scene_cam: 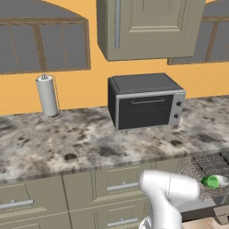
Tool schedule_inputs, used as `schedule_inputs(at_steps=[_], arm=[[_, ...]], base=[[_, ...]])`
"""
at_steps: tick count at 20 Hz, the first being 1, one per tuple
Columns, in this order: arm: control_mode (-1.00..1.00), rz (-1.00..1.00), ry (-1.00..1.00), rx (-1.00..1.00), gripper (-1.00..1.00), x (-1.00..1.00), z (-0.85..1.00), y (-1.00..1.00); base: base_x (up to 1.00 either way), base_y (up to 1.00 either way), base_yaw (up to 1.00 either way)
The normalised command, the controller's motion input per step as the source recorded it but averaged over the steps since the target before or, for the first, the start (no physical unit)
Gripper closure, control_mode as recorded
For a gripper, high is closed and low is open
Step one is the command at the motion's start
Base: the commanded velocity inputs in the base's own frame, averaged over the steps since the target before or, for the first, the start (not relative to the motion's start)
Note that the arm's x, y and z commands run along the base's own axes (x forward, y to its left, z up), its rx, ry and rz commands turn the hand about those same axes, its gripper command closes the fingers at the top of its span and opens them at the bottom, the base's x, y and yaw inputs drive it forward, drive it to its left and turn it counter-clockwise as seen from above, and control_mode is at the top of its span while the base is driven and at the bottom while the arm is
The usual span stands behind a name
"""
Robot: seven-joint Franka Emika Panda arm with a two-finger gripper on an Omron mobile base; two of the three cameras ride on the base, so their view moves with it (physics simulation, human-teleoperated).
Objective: Pick up the cup and bowl from the counter, place them in the dishwasher, and close the dishwasher door.
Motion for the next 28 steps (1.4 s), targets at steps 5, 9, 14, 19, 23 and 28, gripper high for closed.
schedule_inputs(at_steps=[5,9,14,19,23,28], arm=[[-1.00,0.00,-0.03,0.00,-1.00,0.22,-0.42,-0.39],[-1.00,0.00,-0.03,0.00,-1.00,0.11,-0.44,-0.50],[-1.00,0.00,-0.01,0.00,-1.00,0.14,-0.34,-0.58],[-1.00,0.00,-0.03,0.00,-1.00,0.01,-0.42,-0.69],[-1.00,0.00,-0.04,0.00,-1.00,0.01,-0.42,-0.64],[-1.00,0.00,-0.05,0.01,-1.00,0.12,-0.27,-0.56]], base=[[0.00,0.00,0.00],[0.00,0.00,0.00],[0.00,0.00,0.00],[0.00,0.00,0.00],[0.00,0.00,0.00],[0.00,0.00,0.00]])
